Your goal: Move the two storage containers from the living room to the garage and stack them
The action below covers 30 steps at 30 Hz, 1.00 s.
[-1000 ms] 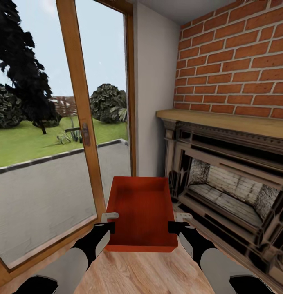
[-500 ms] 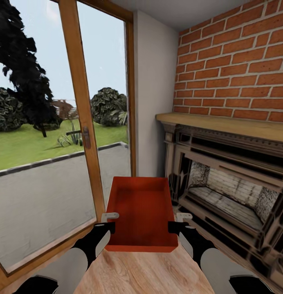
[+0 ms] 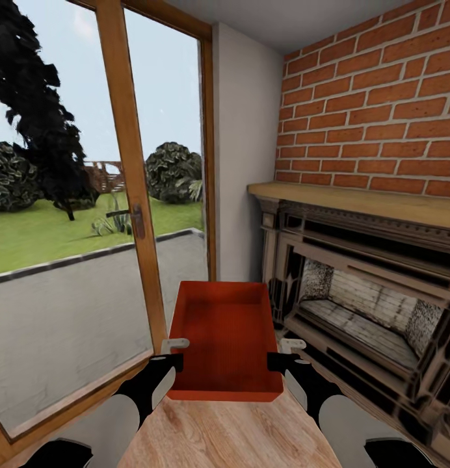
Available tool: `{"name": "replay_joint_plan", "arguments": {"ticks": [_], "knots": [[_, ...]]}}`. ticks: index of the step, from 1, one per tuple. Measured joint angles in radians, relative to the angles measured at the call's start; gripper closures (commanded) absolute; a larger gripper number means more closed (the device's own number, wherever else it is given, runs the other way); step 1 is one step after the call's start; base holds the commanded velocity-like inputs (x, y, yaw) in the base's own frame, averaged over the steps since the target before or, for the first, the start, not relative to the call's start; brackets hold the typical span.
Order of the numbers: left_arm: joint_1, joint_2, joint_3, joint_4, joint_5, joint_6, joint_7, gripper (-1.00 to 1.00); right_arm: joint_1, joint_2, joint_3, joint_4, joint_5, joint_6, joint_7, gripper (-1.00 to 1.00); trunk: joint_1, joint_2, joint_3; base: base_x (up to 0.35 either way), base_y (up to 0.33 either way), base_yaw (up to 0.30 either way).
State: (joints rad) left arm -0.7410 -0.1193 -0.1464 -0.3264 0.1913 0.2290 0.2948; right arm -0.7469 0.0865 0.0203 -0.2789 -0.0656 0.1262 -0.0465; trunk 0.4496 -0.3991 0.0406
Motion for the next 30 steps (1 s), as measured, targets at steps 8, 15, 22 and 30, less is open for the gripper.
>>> {"name": "replay_joint_plan", "arguments": {"ticks": [8, 15, 22, 30], "knots": [[0.0, 0.0, 0.002, -0.001, -0.003, 0.001, -0.001, 1.0, 0.0, 0.0, -0.002, 0.0, 0.001, 0.0, 0.001, 1.0, 0.0, 0.0, 0.0, 0.0, 0.0, 0.0], [0.0, 0.0, 0.002, -0.001, -0.003, 0.001, -0.001, 1.0, 0.0, 0.001, 0.0, 0.0, 0.0, -0.001, -0.001, 1.0, 0.0, 0.0, 0.0, 0.0, 0.0, 0.0], [0.0, 0.0, 0.002, -0.001, -0.003, 0.001, -0.001, 1.0, 0.0, 0.001, 0.0, 0.0, 0.0, -0.001, -0.002, 1.0, 0.0, 0.0, 0.0, 0.0, 0.0, 0.0], [0.0, 0.0, 0.002, -0.001, -0.003, 0.001, -0.001, 1.0, 0.0, 0.001, 0.0, 0.0, 0.0, -0.001, -0.002, 1.0, 0.0, 0.0, 0.0, 0.0, 0.0, 0.0]]}}
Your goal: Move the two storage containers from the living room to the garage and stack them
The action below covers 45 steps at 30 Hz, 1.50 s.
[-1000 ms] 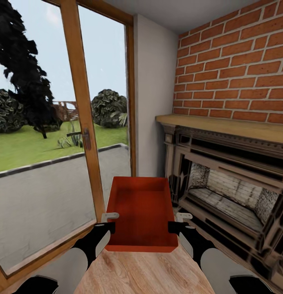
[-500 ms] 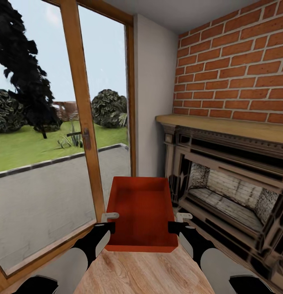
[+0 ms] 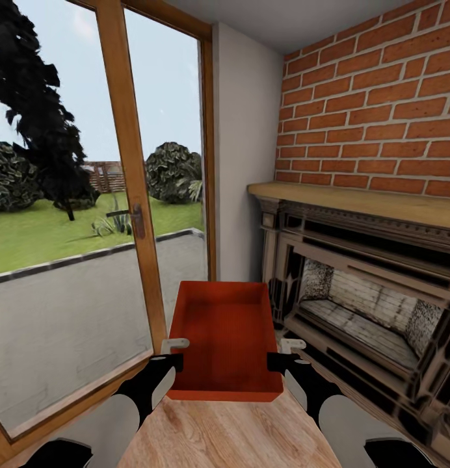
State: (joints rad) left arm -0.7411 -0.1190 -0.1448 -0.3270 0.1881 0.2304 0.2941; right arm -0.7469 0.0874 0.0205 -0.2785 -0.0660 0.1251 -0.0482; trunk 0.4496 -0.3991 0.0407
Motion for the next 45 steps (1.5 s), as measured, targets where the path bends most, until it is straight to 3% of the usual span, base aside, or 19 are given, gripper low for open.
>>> {"name": "replay_joint_plan", "arguments": {"ticks": [15, 45], "knots": [[0.0, 0.0, 0.0, 0.001, 0.0, 0.0, 0.0, 1.0, 0.0, 0.0, -0.002, -0.001, 0.002, 0.002, 0.001, 1.0, 0.0, 0.0, 0.012, 0.0, 0.0, -0.132], [0.0, 0.0, 0.0, 0.001, 0.003, -0.002, 0.0, 1.0, 0.0, -0.001, -0.001, -0.002, 0.002, 0.003, 0.002, 1.0, 0.0, 0.0, 0.024, 0.0, 0.0, -0.274]]}}
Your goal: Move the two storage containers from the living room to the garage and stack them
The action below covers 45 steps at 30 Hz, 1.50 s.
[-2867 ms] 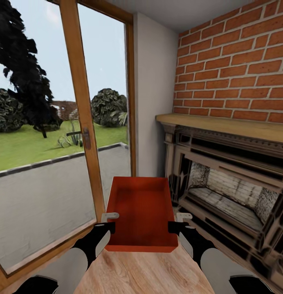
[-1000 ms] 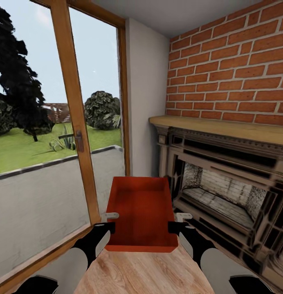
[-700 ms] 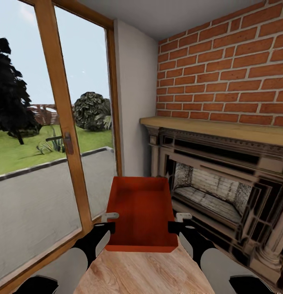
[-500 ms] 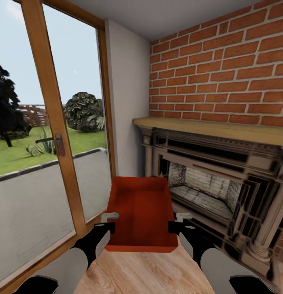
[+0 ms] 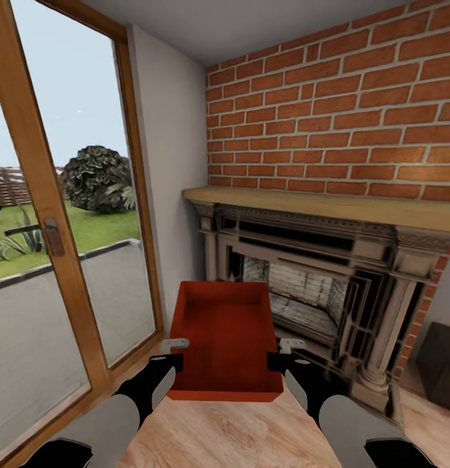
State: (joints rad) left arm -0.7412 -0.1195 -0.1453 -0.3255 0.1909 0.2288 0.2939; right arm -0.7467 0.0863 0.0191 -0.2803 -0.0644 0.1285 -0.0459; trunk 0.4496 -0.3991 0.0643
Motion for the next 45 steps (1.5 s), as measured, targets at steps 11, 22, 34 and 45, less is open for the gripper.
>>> {"name": "replay_joint_plan", "arguments": {"ticks": [11, 22, 34, 45], "knots": [[0.0, 0.0, 0.0, 0.0, 0.0, 0.0, 0.0, 1.0, 0.0, 0.0, 0.0, 0.0, 0.0, 0.001, 0.0, 1.0, 0.0, 0.0, 0.0, 0.0, 0.0, -0.287], [0.0, 0.0, 0.005, 0.002, -0.006, 0.002, -0.003, 1.0, 0.0, 0.0, 0.001, 0.002, -0.003, 0.002, -0.001, 1.0, 0.0, 0.0, 0.0, 0.0, 0.0, -0.287], [0.0, 0.0, 0.004, 0.003, -0.005, 0.001, -0.003, 1.0, 0.0, 0.0, 0.001, 0.001, -0.002, 0.002, -0.001, 1.0, 0.0, 0.0, 0.0, 0.0, 0.0, -0.287], [0.0, 0.0, -0.003, 0.002, 0.005, -0.001, 0.002, 1.0, 0.0, 0.0, 0.003, 0.0, -0.003, 0.001, -0.001, 1.0, 0.0, 0.0, 0.0, 0.0, 0.0, -0.287]]}}
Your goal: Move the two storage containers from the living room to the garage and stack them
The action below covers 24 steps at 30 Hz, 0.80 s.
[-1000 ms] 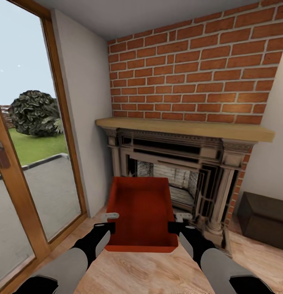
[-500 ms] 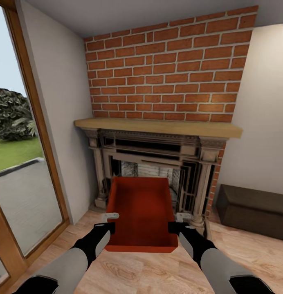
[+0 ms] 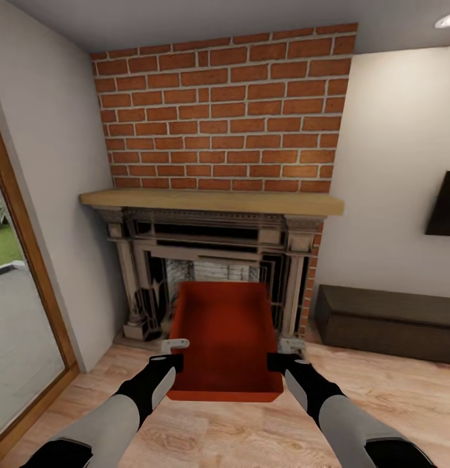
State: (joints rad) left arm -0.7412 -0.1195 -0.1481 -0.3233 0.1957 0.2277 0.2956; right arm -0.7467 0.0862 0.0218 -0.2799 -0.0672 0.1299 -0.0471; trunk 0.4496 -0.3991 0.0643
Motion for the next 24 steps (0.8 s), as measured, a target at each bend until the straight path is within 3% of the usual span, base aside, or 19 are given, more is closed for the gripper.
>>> {"name": "replay_joint_plan", "arguments": {"ticks": [24], "knots": [[0.0, 0.0, -0.006, 0.0, 0.009, -0.002, 0.004, 1.0, 0.0, 0.0, -0.001, 0.0, 0.002, 0.0, 0.001, 1.0, 0.0, 0.0, 0.0, 0.0, 0.0, -0.287]]}}
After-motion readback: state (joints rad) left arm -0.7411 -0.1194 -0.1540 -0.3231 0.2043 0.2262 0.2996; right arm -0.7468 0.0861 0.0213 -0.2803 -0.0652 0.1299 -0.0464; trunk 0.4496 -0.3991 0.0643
